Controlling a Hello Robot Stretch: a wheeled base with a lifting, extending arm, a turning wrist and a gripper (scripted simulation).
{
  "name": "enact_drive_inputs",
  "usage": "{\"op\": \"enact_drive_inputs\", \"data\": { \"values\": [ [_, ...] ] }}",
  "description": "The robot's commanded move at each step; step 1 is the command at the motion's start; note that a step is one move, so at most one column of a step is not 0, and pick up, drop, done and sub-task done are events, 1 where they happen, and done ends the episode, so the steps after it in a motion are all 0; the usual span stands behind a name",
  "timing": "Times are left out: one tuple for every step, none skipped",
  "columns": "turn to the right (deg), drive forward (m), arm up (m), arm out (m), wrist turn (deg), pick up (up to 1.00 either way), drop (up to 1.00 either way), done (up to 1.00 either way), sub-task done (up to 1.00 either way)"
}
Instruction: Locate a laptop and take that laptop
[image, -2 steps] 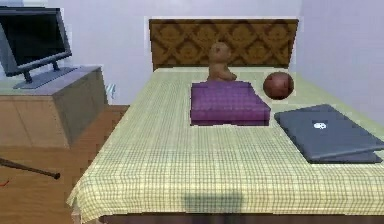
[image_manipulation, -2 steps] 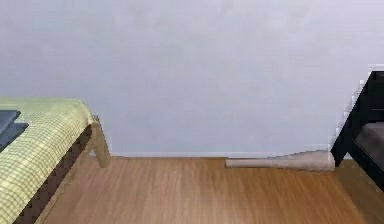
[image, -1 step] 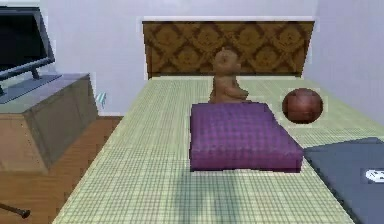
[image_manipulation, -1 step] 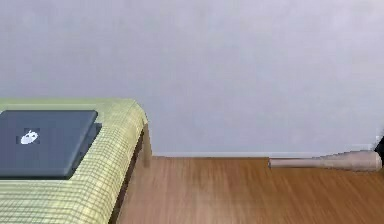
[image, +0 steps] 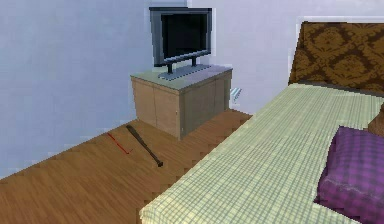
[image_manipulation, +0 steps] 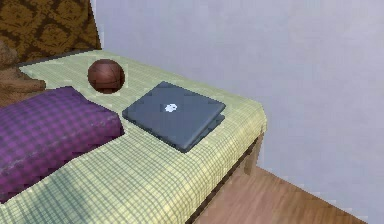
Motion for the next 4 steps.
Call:
{"op": "enact_drive_inputs", "data": {
  "values": [
    [0.0, 0.00, 0.50, 0.00, 0.0, 0.00, 0.00, 0.00, 0.00],
    [0.0, 0.00, 0.38, 0.00, 0.0, 0.00, 0.00, 0.00, 0.00],
    [0.0, 0.00, 0.00, 0.38, 0.0, 0.00, 0.00, 0.00, 0.00],
    [0.0, 0.00, 0.00, 0.00, 45.0, 0.00, 0.00, 0.00, 0.00]
  ]
}}
